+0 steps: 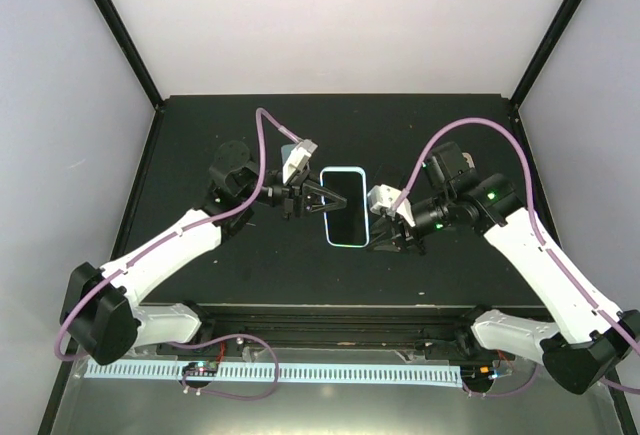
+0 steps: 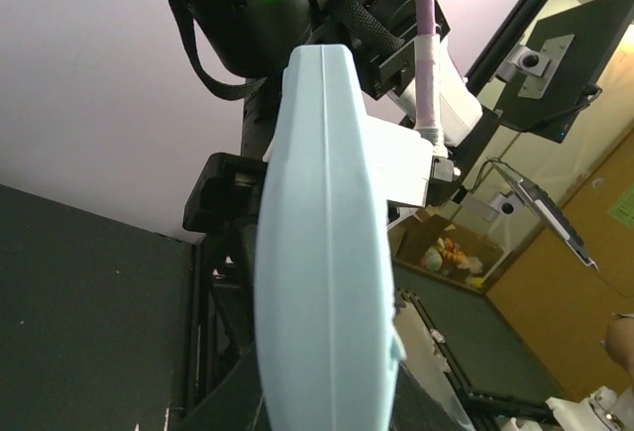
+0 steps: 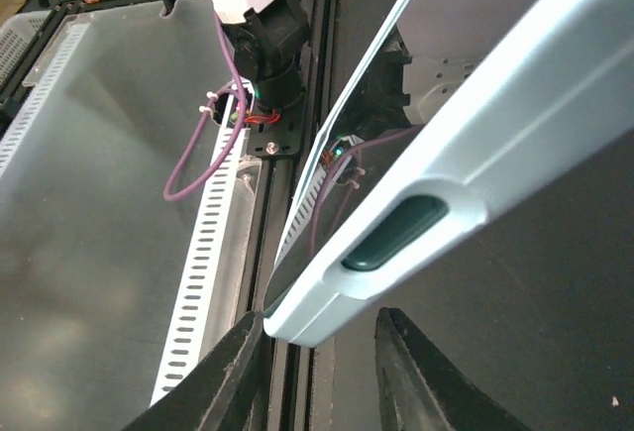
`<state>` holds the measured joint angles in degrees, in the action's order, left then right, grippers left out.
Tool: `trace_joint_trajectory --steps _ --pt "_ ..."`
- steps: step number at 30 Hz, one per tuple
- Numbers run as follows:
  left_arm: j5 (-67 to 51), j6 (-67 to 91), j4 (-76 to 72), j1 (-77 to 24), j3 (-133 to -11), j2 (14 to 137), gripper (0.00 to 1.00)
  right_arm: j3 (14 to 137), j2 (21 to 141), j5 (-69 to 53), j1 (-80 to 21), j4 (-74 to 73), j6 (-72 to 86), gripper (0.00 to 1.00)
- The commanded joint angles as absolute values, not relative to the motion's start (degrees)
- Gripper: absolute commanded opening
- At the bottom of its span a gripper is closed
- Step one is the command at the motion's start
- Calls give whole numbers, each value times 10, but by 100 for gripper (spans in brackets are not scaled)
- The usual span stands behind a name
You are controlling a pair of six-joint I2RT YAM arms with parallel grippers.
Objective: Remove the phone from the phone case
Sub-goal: Remove the phone case from the phone.
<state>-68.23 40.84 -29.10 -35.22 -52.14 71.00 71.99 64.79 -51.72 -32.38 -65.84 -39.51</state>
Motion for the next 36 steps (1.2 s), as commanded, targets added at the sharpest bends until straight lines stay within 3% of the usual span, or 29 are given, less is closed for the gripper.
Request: trace_joint_trajectory --steps 1,14,20,36 --pt "-706 403 -310 -361 -532 685 1 743 647 -535 -322 -666 -402 30" --pt "-713 362 -277 -361 -534 669 1 794 686 -591 -322 -725 -389 30" --pt "-719 363 -278 -362 -535 667 2 789 687 -586 -322 -730 -406 20" --pt "-773 380 -306 -397 -534 660 2 797 706 -477 -322 -739 -510 14"
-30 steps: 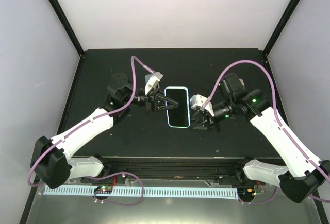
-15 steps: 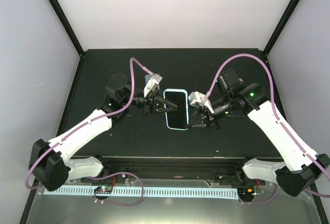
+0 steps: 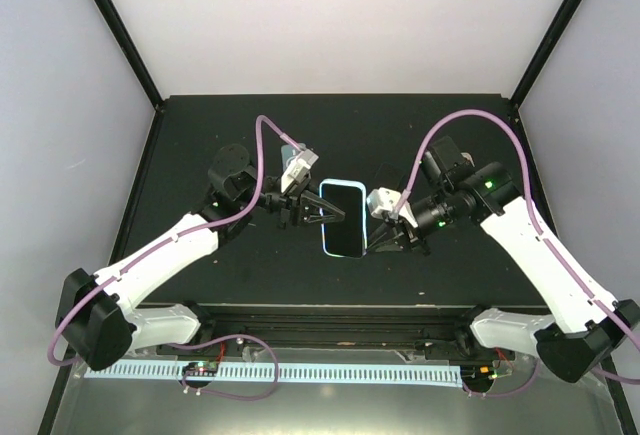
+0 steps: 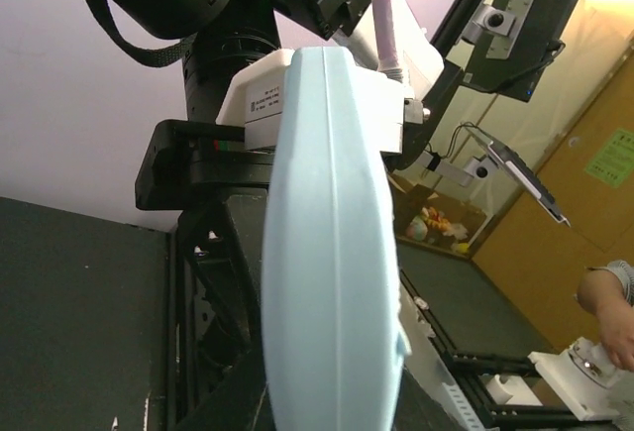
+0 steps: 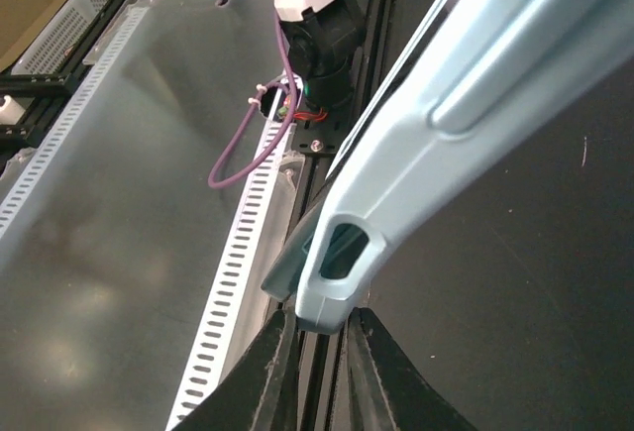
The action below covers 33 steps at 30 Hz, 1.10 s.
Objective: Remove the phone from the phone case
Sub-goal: Remove the phone case from the phone.
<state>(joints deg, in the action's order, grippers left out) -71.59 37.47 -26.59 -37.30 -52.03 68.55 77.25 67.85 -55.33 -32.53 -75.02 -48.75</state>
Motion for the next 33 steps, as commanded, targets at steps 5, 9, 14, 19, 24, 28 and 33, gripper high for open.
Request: trace_joint_trajectory --steps 5,9,14,19,24,28,33 --pt "-767 372 -294 -397 -536 660 2 800 711 -490 -322 -712 -470 13" --pt "-764 371 -293 -397 -536 659 2 769 683 -477 -322 -617 -383 13" --pt "-764 371 -295 -396 -535 655 2 716 624 -391 -322 -459 -255 23" --pt "-764 371 -295 -397 -535 652 2 705 604 -326 -321 -384 -189 27" --pt "-759 371 -294 -397 -535 654 2 734 619 -330 -321 -372 -152 33" --pt "-754 368 -290 -397 -534 658 1 766 636 -356 -321 -371 -127 36" --pt "-736 352 -265 -397 -534 663 1 792 645 -417 -321 -368 -112 42"
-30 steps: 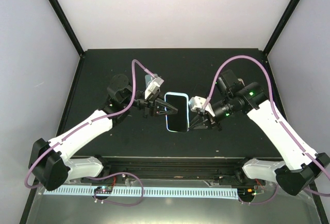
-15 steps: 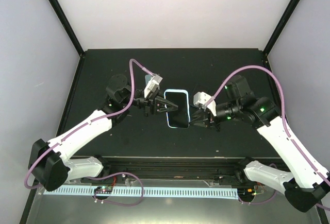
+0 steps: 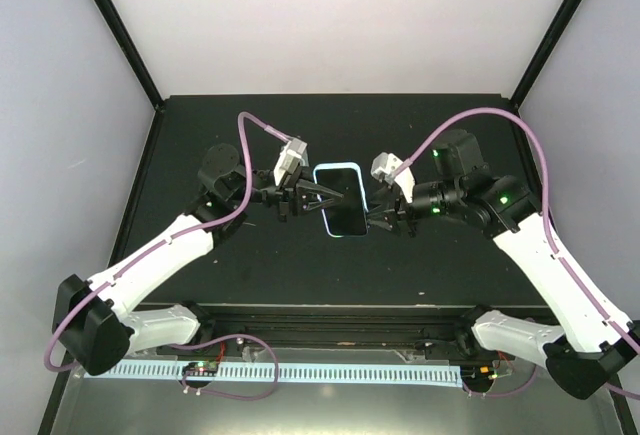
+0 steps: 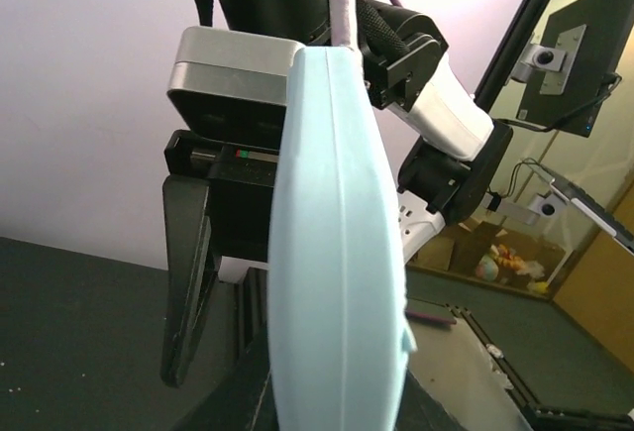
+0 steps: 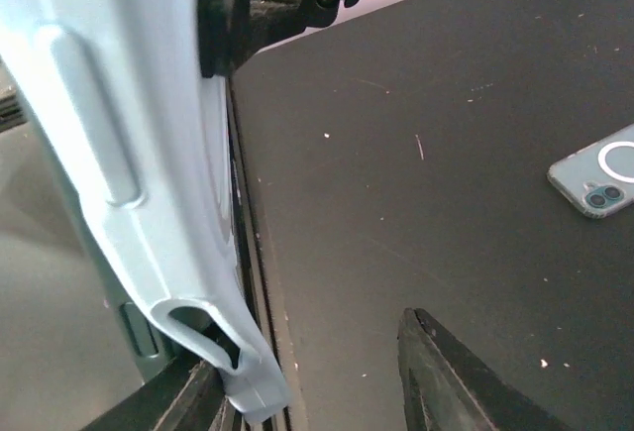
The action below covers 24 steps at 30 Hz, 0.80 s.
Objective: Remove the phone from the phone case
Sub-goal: Remove the phone case from the phone.
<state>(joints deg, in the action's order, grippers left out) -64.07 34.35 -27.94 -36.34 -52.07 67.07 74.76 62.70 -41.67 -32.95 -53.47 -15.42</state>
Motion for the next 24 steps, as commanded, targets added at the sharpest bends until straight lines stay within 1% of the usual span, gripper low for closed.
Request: trace_joint_trajectory --steps 1,6,8,10,12,14,18,19,20,21,23,24 --pt "-734 352 -264 -397 -534 665 2 796 643 -436 -321 -366 -109 43" --pt "-714 334 -239 -397 -536 670 2 808 636 -529 -321 -366 -99 46" --pt "-698 318 -215 -395 -540 671 2 802 633 -562 -321 -368 -97 44" --pt "-681 313 -204 -390 -541 675 2 783 628 -578 -321 -362 -89 33" --pt "-658 315 -197 -381 -542 680 1 755 620 -572 -319 -352 -80 15" --pt "-628 331 -195 -364 -545 690 1 718 609 -568 -310 -334 -63 2" --pt "-482 355 -173 -350 -555 722 3 624 586 -591 -279 -265 15 1" --pt "-448 357 -157 -349 -563 729 7 595 575 -592 -270 -230 49 1" --pt "-420 359 -144 -349 -570 748 17 561 566 -578 -262 -200 88 1" --pt "-395 366 -146 -350 -572 758 30 533 559 -555 -257 -179 123 1" --pt "-350 374 -148 -350 -571 767 54 485 551 -519 -246 -155 165 1" --pt "-316 374 -142 -350 -573 768 61 468 549 -503 -244 -154 177 1"
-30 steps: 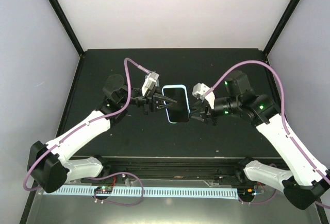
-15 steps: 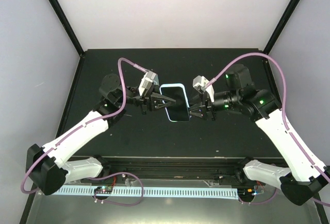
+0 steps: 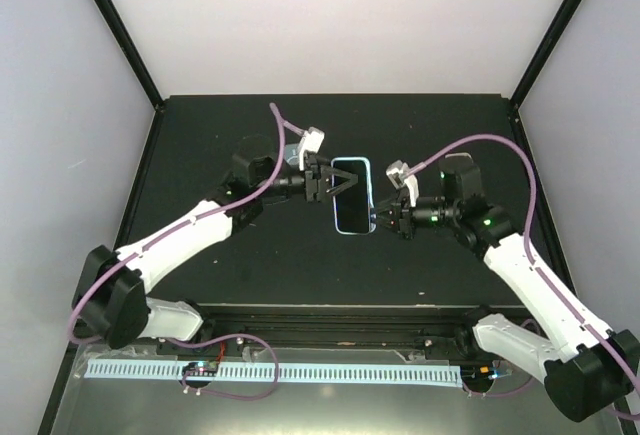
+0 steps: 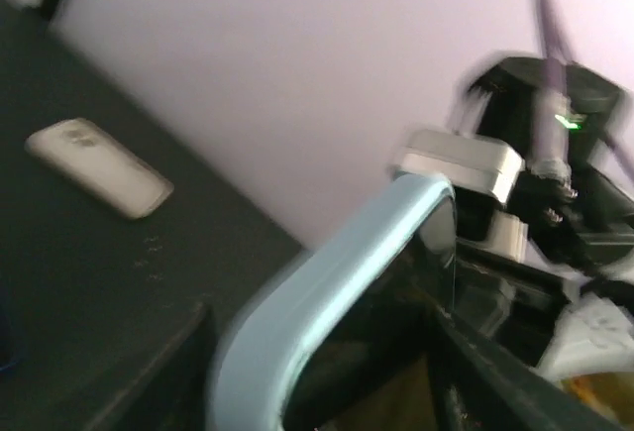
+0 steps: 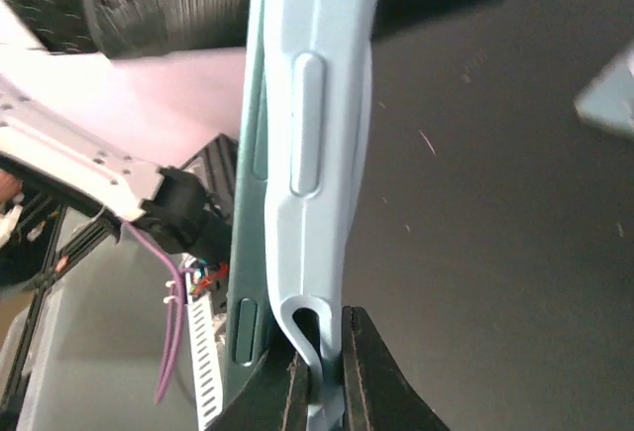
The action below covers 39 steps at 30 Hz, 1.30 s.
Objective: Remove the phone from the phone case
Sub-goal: Remove the phone case from the phone.
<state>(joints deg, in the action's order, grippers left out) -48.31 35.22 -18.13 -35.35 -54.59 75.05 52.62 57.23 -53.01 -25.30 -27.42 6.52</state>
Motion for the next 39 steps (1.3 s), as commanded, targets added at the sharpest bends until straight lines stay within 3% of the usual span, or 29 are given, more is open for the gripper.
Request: trace_joint_trajectory --steps 1,6,11,13,17,27,39 --pt "-289 370 -129 -350 -575 767 65 452 547 -486 -242 -153 190 1" --pt "-99 307 -37 -368 -565 710 77 383 540 -374 -239 -157 233 1" --pt "33 250 28 -439 -539 691 77 352 563 -294 -235 -127 264 1" --pt "72 226 41 -483 -531 701 73 350 576 -289 -232 -115 270 1" --pt "116 200 59 -556 -529 730 65 359 607 -291 -232 -133 259 1" --pt "189 227 -14 -617 -532 873 76 412 729 -311 -215 -216 242 1" --pt "222 248 -17 -660 -559 959 73 417 793 -302 -211 -230 253 1"
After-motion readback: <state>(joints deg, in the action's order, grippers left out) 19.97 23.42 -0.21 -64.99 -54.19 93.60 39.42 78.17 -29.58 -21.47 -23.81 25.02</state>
